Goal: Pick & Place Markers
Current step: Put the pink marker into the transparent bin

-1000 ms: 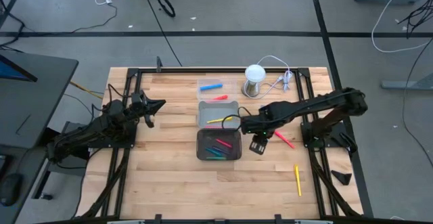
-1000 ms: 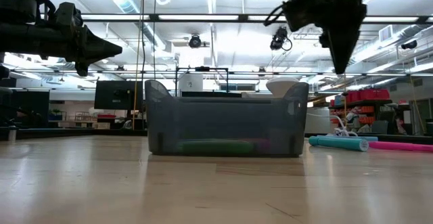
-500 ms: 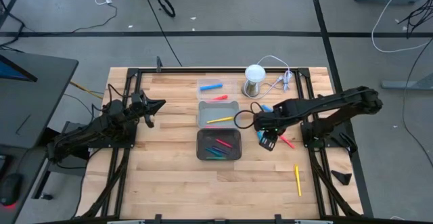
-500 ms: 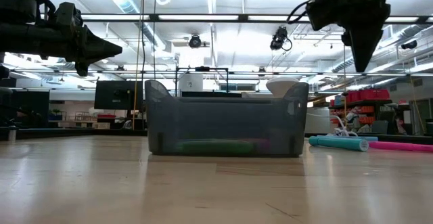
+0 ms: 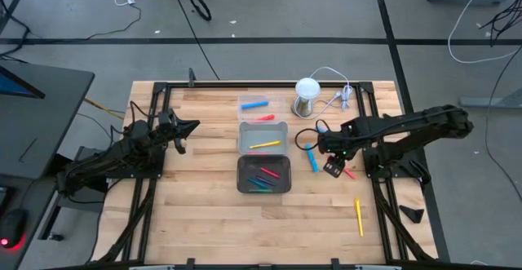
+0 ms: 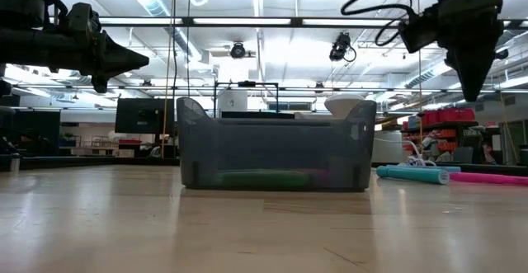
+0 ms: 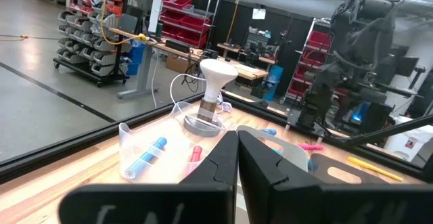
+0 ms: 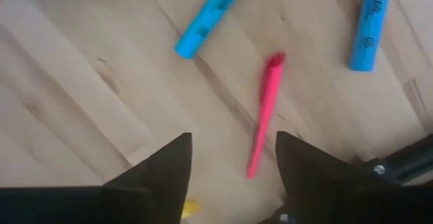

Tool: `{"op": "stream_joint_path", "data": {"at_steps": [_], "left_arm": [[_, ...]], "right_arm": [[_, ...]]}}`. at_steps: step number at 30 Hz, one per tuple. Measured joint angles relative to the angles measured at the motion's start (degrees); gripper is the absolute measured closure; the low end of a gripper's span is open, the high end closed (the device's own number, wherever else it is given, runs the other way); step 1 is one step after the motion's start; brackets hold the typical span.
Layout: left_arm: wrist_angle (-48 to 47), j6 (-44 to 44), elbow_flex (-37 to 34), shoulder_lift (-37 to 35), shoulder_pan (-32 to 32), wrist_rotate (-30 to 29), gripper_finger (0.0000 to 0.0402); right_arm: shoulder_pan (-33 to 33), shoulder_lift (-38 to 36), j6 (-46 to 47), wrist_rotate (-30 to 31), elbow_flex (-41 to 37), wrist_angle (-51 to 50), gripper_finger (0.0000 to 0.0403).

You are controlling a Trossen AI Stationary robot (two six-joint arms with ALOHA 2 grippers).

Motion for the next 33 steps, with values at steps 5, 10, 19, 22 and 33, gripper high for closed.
{"op": "stream_joint_path", "data": {"at_steps": [5, 10, 19, 22, 33], "left_arm": [[0.0, 0.0, 0.0, 0.0, 0.0, 0.0, 0.0388], [0.0, 0.0, 0.0, 0.0, 0.0, 0.0, 0.0387], [0.0, 0.0, 0.0, 0.0, 0.0, 0.0, 0.0388], [0.0, 0.0, 0.0, 0.0, 0.0, 0.0, 0.0387], [0.0, 0.0, 0.0, 0.0, 0.0, 0.0, 0.0387]], "right_arm": [[-2.1, -2.2, -1.2, 0.0, -2.3, -0.5, 0.0168], [-3.6, -4.5, -1.3, -1.6, -4.8, -0.8, 0.0167], [-4.1, -9.2, -1.4, -1.6, -9.6, -0.7, 0.0177], [-4.1, -10.7, -2.4, -1.6, -10.9, -0.8, 0.0179], [-4.1, -11.2, -1.9, -2.5, -11.4, -0.4, 0.0179]]}}
